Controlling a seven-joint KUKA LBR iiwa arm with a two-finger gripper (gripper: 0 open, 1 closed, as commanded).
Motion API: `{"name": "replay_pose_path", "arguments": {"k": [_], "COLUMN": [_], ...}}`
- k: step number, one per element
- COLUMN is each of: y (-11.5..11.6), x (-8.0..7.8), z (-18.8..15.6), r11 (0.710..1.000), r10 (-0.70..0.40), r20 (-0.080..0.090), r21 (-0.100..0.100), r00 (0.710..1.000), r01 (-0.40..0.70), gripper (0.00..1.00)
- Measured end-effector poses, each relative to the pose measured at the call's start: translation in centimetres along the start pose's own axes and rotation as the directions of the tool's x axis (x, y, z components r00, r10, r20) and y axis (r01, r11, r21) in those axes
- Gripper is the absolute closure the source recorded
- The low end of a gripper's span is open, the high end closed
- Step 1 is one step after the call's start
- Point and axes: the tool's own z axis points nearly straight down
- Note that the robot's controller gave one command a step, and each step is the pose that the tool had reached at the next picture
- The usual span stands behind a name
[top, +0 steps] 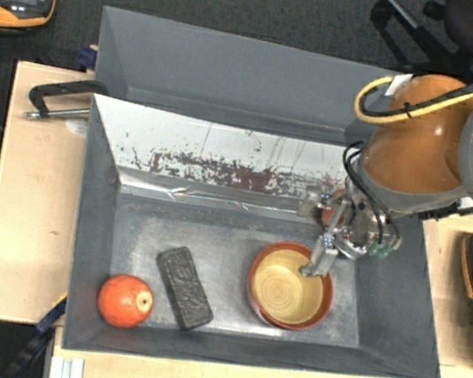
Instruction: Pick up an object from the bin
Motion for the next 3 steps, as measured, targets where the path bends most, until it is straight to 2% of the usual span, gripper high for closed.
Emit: {"name": "replay_pose_path", "arguments": {"k": [1,2,3], "y": [8.7,8.4,9.9], "x": [2.9,2.5,-3.3], "z": [11.0,10.5,-2.8], "r11": [0.984,0.985,0.984], "r10": [-0.177,-0.172,-0.18], "r20": [-0.005,0.004,0.019], "r21": [-0.003,0.0,0.0], "r00": [0.984,0.985,0.983], "r01": [0.177,0.172,0.18], "gripper": [0.0,1.0,1.0]}}
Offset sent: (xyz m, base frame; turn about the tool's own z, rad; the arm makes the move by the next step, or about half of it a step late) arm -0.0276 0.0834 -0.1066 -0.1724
